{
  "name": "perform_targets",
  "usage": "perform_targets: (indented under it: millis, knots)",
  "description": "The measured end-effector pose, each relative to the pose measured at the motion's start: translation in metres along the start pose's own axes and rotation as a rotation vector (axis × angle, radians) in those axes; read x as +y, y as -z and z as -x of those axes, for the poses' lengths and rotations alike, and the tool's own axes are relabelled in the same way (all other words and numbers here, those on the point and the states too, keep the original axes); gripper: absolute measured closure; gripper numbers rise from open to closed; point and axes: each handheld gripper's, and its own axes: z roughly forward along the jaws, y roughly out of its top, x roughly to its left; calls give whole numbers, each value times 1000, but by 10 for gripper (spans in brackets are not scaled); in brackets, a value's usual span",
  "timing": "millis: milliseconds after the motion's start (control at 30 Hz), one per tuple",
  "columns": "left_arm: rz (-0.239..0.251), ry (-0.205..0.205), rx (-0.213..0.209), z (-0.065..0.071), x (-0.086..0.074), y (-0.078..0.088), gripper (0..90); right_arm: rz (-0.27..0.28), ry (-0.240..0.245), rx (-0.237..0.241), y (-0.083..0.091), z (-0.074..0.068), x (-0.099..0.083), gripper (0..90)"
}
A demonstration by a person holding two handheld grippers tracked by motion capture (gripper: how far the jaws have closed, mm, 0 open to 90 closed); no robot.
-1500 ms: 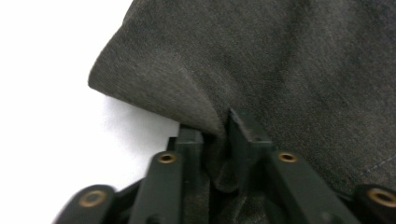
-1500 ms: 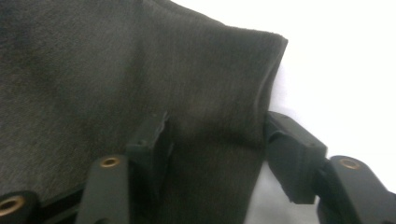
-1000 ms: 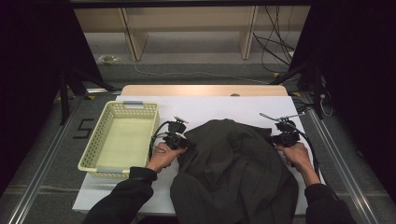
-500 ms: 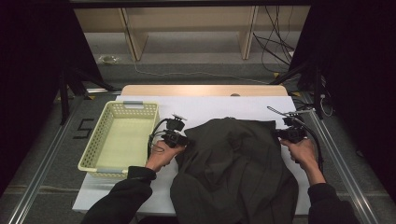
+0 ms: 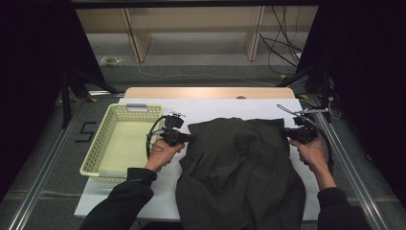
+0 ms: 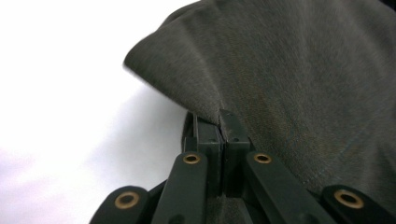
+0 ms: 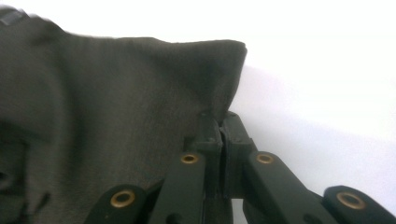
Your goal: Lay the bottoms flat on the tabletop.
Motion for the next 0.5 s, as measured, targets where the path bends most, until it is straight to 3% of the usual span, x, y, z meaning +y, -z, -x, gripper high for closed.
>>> perform_targets:
  millis: [133, 300, 500]
  knots:
    - [53, 15, -14, -9, 11, 22, 886, 58, -6, 9, 15, 0, 9, 885]
    - [96, 15, 9, -17, 32, 46, 887, 108, -11, 23, 24, -3, 24, 885]
    - [114, 25, 45, -28, 55, 58, 886, 129, 4, 12, 29, -15, 48, 885]
